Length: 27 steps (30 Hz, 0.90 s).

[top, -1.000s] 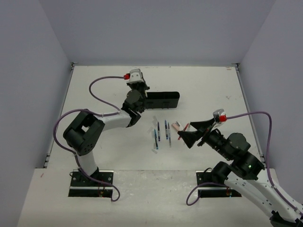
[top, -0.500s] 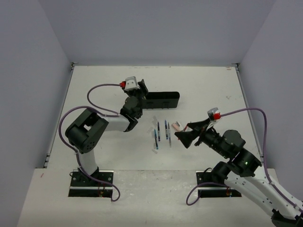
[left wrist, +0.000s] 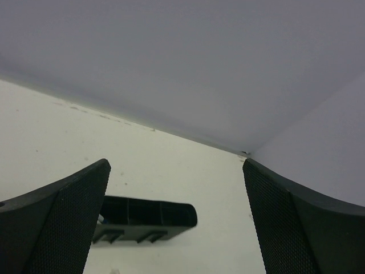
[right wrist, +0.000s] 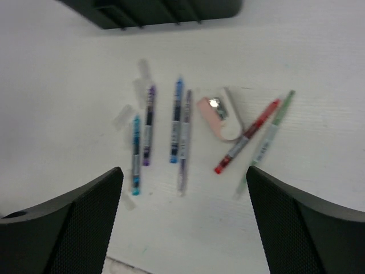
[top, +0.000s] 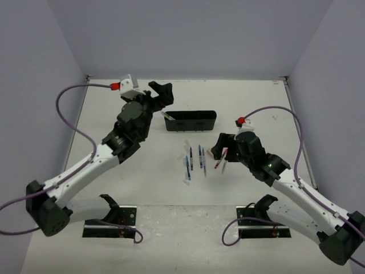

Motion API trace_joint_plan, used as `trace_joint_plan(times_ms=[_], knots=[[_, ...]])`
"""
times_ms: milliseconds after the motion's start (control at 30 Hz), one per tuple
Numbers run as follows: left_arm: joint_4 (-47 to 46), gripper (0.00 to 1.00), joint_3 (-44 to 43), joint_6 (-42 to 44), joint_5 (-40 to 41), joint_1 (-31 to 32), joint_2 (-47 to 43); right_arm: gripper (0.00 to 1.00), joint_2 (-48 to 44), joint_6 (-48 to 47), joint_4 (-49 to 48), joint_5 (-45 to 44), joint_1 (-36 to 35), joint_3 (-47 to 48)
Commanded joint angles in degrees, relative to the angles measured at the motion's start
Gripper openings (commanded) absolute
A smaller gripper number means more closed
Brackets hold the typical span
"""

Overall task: Sort the stationery into containers
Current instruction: Pick up the pen from the center of the board.

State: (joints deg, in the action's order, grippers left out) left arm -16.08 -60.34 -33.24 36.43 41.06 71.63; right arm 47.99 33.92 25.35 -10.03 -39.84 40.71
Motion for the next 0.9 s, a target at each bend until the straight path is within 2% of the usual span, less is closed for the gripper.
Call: trace_joint_plan(times_ms=[0, 100, 133, 167, 200, 300, 400, 533, 700, 867], knots=[[29.8, 1.00, 7.8, -10.9, -9.0, 0.6, -14.4, 0.81, 3.5, 4.7, 5.4, -6.0, 7.9, 0.1], [35.9, 1.00, 13.0, -11.4, -9.9, 0.7, -23.5, 0.47, 6.8, 4.7, 5.4, -8.7, 10.3, 0.3], [39.5, 1.00, 13.7, -11.5, -9.4, 0.6, -26.4, 0.39, 8.6, 4.5, 5.3, -8.7, 11.2, 0.6], [41.5, 1.00, 14.0, -11.3, -9.0, 0.7, -27.6, 0.35, 9.6, 4.3, 5.3, -9.0, 12.1, 1.0], [46.9, 1.00, 13.8, -11.4, -7.8, 0.8, -29.4, 0.37, 12.0, 4.1, 5.3, -9.1, 12.6, 1.2], [54.4, 1.00, 12.5, -10.4, -7.3, 0.7, -31.7, 0.40, 15.8, 3.4, 4.5, -7.2, 14.1, 1.8], [57.9, 1.00, 11.9, -7.5, -8.9, 0.7, -33.7, 0.39, 20.9, 3.9, 1.2, -3.1, 14.2, 1.8], [58.5, 1.00, 13.1, -5.5, -9.5, 0.7, -35.3, 0.37, 23.6, 5.4, -1.9, 1.9, 14.0, 0.7], [56.7, 1.00, 14.6, -4.3, -11.6, 0.7, -35.8, 0.33, 25.8, 6.4, -1.0, -0.1, 11.2, 1.6], [55.8, 1.00, 15.5, -4.1, -12.7, 0.7, -36.1, 0.26, 27.6, 7.2, 0.8, -2.4, 5.5, 3.4]])
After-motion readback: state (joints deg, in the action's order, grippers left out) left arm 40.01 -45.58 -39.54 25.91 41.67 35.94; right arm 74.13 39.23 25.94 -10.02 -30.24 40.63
